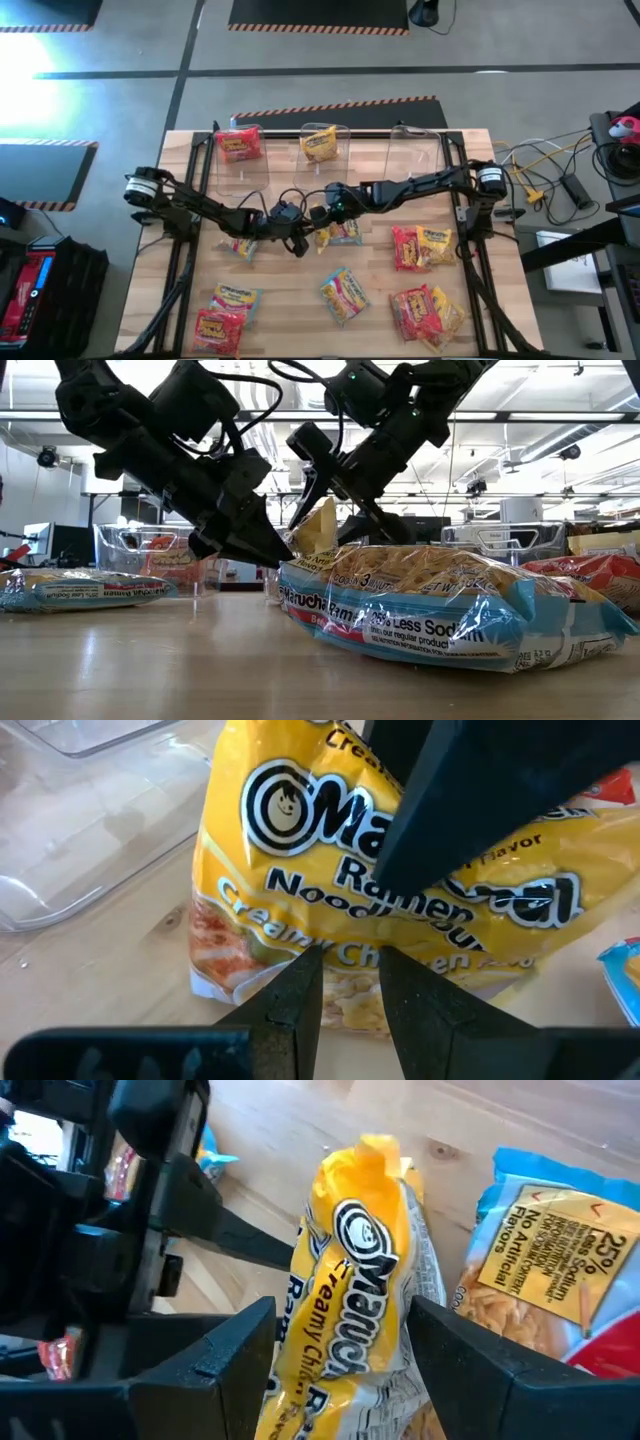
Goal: Sort Maruchan noodles
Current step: Put the yellow noodle pack into the middle transparent bin
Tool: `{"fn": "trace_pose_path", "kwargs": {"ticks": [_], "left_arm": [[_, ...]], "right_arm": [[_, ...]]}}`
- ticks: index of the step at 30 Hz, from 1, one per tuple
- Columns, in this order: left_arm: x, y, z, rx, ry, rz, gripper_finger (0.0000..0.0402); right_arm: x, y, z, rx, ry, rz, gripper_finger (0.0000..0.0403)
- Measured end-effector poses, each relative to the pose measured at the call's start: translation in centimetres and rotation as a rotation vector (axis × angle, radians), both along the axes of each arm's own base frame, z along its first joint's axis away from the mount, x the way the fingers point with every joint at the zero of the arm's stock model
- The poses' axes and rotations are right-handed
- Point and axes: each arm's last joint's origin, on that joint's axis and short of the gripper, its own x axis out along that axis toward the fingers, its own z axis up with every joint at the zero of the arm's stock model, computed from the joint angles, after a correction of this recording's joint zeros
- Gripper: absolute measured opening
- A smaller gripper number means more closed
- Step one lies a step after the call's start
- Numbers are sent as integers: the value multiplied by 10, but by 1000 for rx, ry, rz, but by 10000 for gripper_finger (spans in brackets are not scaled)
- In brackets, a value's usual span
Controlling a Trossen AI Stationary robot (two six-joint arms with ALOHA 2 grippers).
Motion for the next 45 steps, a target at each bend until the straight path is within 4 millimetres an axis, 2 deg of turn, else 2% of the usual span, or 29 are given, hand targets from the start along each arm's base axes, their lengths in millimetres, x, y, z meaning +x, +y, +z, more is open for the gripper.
{"fn": "trace_pose_path", "kwargs": {"ticks": [7,19,25,37,45], "left_arm": [[0,1,0,0,-1,7,86],[0,1,0,-3,2,8,86],[-2,1,2,-6,6,5,86],[-19,4,43,-2,-40,13,86],[-32,6,63,-4,-59,19,86]], "right_arm": [[3,3,-11,20,29,24,199],[3,3,-12,14,35,27,131],[3,3,-12,3,34,43,120],[2,5,2,-22,-8,117,117],[-2,1,22,-55,-62,166,117]]}}
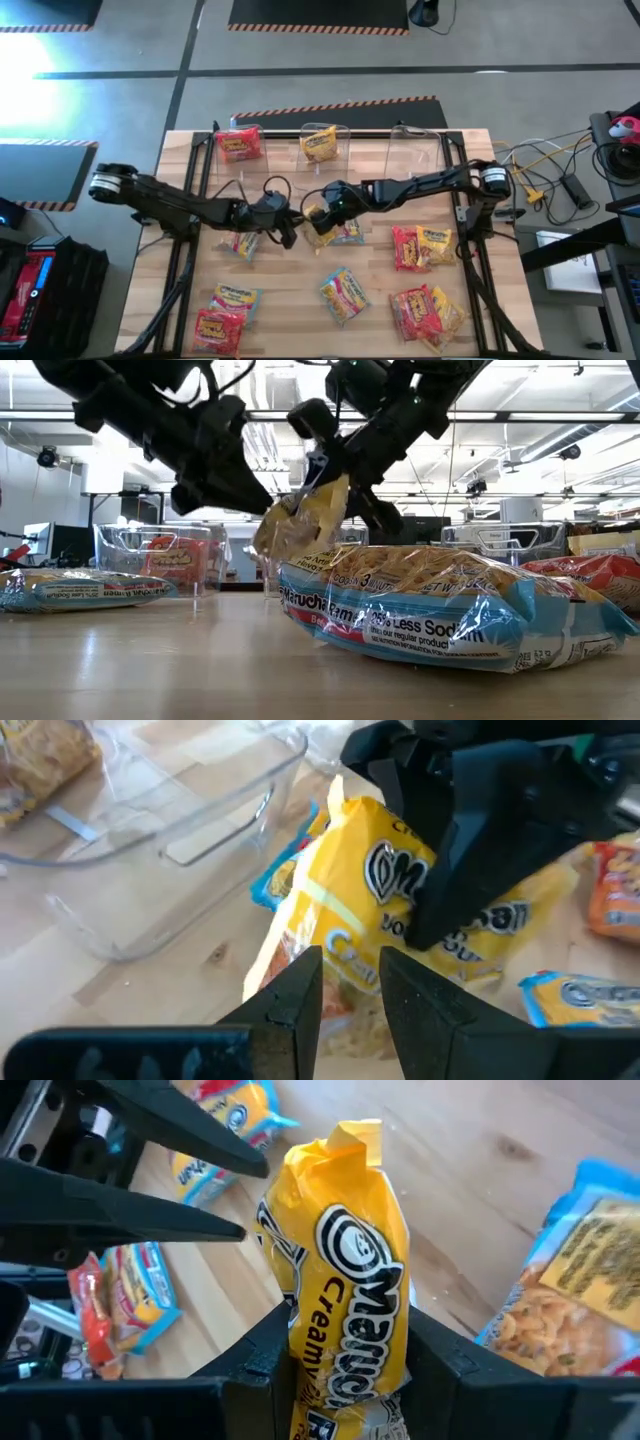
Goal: Sort Maruchan noodles
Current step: Put the yellow noodle pack into the middle transparent bin
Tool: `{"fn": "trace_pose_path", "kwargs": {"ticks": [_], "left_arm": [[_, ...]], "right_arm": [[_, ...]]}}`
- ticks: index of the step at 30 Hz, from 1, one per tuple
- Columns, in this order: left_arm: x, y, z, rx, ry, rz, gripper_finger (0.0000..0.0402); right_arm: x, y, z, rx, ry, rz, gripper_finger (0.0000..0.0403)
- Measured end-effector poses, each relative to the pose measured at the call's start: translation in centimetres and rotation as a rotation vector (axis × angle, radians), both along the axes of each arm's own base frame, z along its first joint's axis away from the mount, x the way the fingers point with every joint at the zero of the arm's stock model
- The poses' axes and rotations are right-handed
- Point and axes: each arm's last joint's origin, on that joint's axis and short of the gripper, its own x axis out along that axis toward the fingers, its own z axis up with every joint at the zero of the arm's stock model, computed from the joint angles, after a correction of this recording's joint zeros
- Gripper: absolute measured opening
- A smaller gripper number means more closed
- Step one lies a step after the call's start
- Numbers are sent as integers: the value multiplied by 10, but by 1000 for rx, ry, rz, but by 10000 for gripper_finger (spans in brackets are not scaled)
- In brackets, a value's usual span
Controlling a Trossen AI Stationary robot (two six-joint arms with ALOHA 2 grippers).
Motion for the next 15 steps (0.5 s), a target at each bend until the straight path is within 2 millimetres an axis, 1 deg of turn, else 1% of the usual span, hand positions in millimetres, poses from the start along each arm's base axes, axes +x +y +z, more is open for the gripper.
{"fn": "trace_pose_path", "kwargs": {"ticks": [6,11,15], "left_arm": [[-7,1,16,-3,-56,-3,86],[-10,1,19,10,-49,-18,86],[-10,1,18,16,-41,-22,86]], "right_arm": [[-13,-15,22,-45,-15,-10,117],[-28,-33,53,-110,-107,-24,117],[-42,-54,75,-222,-162,-46,117]]}}
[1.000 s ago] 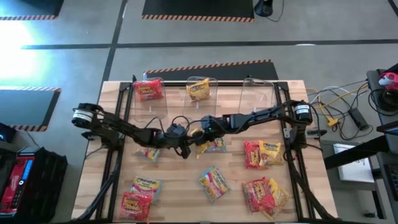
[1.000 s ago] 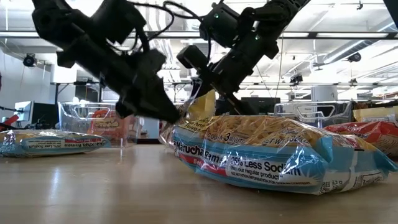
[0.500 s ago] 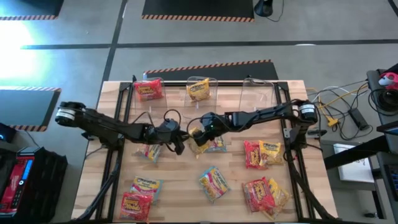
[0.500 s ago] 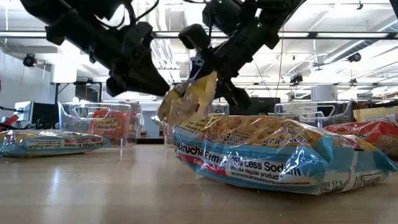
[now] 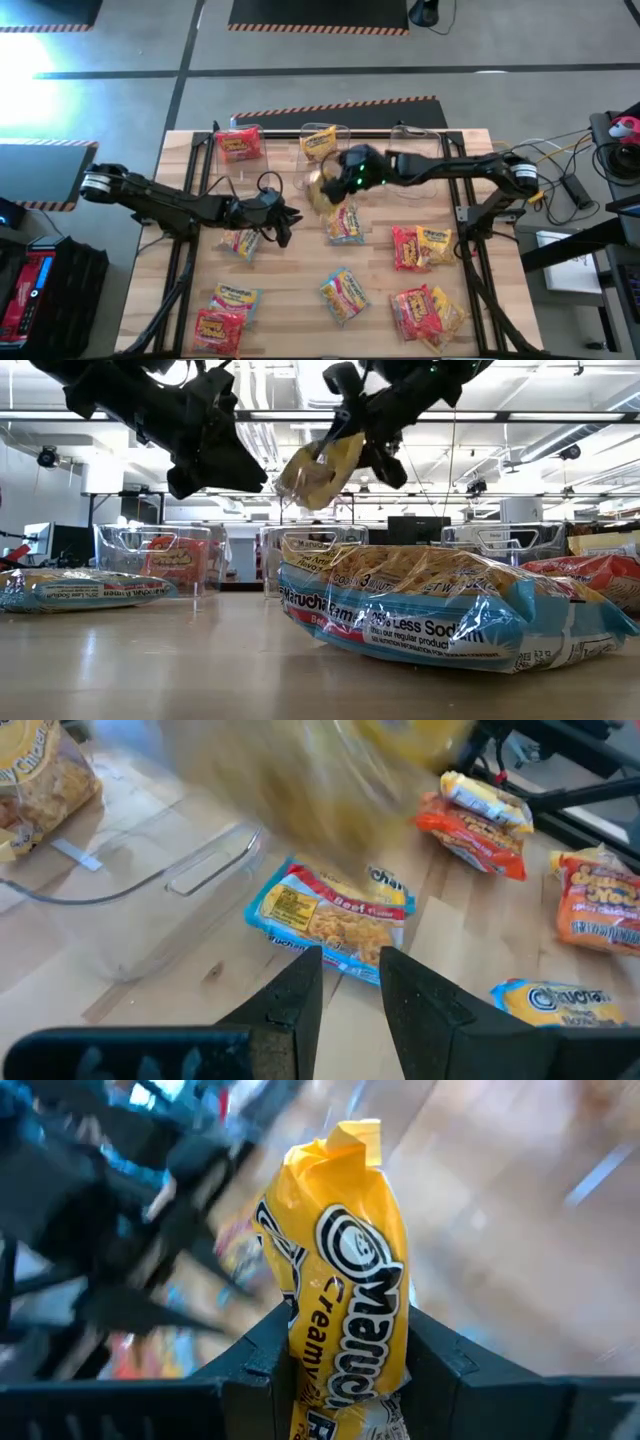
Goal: Sort Maruchan noodles
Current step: Put the yellow noodle pack into the middle transparent bin
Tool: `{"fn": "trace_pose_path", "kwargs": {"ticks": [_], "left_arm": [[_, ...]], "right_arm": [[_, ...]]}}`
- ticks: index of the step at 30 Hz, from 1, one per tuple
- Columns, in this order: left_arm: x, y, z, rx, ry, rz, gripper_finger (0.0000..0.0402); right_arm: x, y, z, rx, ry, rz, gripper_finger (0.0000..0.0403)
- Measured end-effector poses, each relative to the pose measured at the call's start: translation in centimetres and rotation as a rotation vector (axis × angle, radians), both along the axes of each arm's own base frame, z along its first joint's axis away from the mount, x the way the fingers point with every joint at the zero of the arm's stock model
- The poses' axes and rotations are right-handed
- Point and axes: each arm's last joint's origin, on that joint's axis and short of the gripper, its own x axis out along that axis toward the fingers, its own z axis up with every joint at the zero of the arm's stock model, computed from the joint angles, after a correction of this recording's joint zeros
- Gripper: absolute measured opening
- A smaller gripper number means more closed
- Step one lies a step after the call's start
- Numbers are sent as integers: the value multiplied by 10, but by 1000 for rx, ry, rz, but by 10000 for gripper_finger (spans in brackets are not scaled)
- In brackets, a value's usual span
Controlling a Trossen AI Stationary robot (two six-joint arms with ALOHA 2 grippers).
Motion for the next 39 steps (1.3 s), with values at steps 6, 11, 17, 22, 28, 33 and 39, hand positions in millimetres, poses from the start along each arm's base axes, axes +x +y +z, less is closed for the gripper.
{"fn": "trace_pose_path", "kwargs": {"ticks": [6,11,17,22,28,33,39], "left_arm": [[1,3,-1,19,7,1,86],[1,15,0,32,3,71,86],[4,30,5,24,-19,133,86],[5,45,10,25,-36,193,86],[5,58,14,32,-45,239,86],[4,65,14,33,-44,265,86],[3,68,14,33,-43,279,86]], "right_arm": [[-20,-35,18,-250,-7,-33,117],[-28,-62,14,-417,51,-6,118],[-23,-85,-11,-588,162,112,119],[-13,-92,-29,-709,184,246,120],[-5,-96,-50,-826,248,384,120],[2,-99,-66,-874,271,444,120],[15,-104,-80,-879,266,536,121]]}}
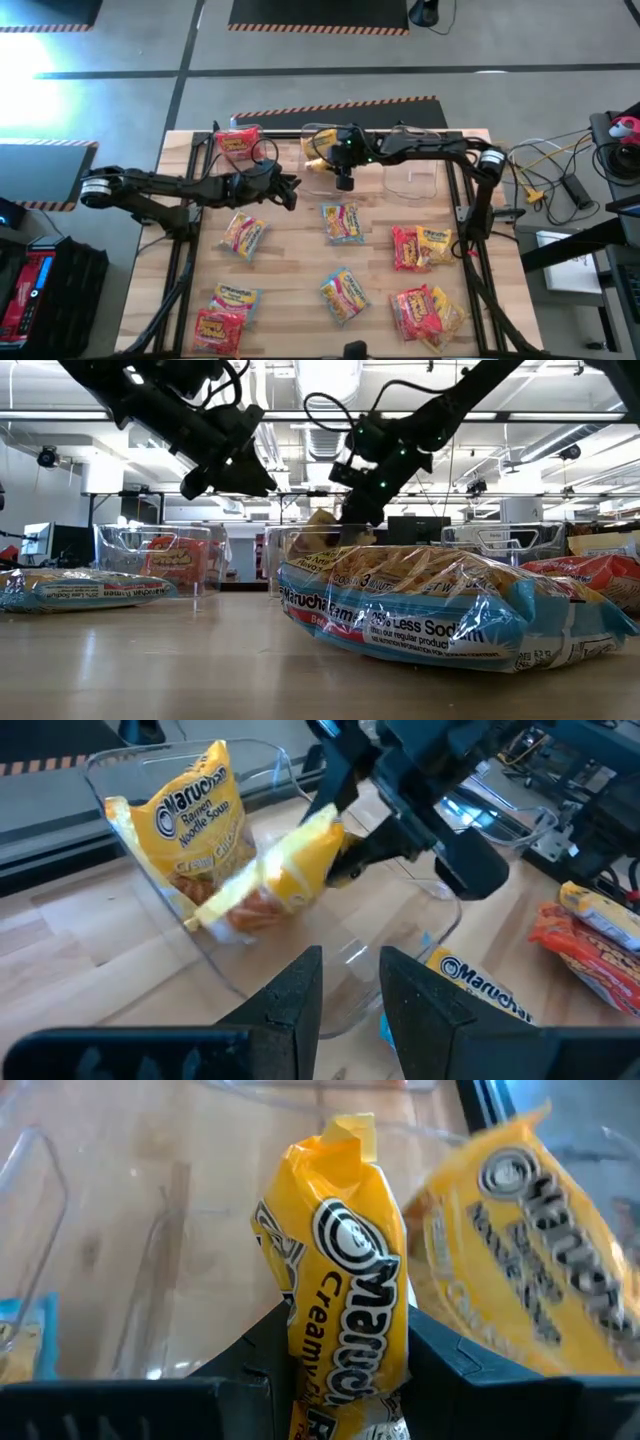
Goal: Sort Maruchan noodles
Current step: Put the yellow noodle pack into the middle transparent bin
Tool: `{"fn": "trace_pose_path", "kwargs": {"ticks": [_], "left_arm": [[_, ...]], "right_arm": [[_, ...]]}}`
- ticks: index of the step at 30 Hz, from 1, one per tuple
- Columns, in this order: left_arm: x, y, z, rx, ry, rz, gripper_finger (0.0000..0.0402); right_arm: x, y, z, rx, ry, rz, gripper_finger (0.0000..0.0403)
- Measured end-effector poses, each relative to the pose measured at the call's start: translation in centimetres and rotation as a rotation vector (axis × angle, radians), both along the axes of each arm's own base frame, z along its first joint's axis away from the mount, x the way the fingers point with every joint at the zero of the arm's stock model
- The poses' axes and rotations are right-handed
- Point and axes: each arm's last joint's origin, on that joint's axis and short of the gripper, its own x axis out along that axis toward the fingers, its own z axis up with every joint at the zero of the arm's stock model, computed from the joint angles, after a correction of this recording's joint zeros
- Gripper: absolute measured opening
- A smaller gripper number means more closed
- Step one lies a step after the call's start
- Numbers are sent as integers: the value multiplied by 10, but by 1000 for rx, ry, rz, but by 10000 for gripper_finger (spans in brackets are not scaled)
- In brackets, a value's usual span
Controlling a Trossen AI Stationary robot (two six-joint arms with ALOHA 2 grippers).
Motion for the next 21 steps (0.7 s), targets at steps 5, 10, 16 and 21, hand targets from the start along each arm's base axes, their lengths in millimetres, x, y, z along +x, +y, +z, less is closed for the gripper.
{"fn": "trace_pose_path", "kwargs": {"ticks": [5,10,16,21], "left_arm": [[0,0,0,6,0,20,86],[0,0,0,4,-2,24,86],[-1,1,0,4,-1,25,86],[-1,1,-1,5,0,26,86]], "right_arm": [[17,-13,-3,-20,2,13,121],[28,-26,-6,3,73,7,121],[33,-43,-2,33,154,-16,121],[34,-59,9,-37,161,-84,121]]}}
